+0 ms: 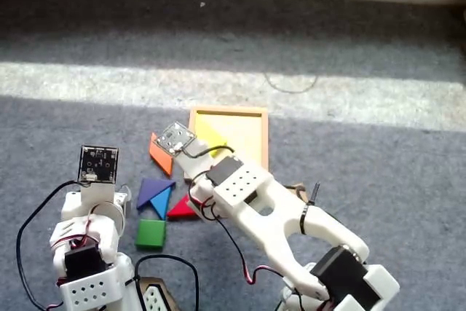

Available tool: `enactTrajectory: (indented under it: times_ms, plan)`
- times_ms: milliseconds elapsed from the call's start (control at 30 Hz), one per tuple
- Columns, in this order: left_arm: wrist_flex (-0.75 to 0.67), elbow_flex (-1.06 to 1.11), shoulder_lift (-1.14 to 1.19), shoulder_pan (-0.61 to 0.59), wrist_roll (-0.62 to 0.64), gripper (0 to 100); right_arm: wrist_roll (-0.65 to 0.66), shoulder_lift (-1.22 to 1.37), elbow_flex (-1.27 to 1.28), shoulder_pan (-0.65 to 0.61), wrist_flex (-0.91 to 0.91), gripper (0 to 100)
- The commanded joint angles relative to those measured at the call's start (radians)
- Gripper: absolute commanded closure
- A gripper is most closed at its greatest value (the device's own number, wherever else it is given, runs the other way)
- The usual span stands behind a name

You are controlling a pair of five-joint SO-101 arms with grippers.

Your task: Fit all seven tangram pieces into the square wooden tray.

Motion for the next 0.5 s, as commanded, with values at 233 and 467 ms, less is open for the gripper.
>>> enactTrajectory:
  times_ms: [233, 467]
  plan:
    - [-0.014, 0.001, -0.007, -0.018, 0.002, 78, -0.009, -0.039, 0.004, 0.054, -0.01, 67.3]
    - [-0.018, 0.001, -0.007, -0.012, 0.003, 79, -0.015, -0.044, 0.005, 0.085, -0.007, 67.3]
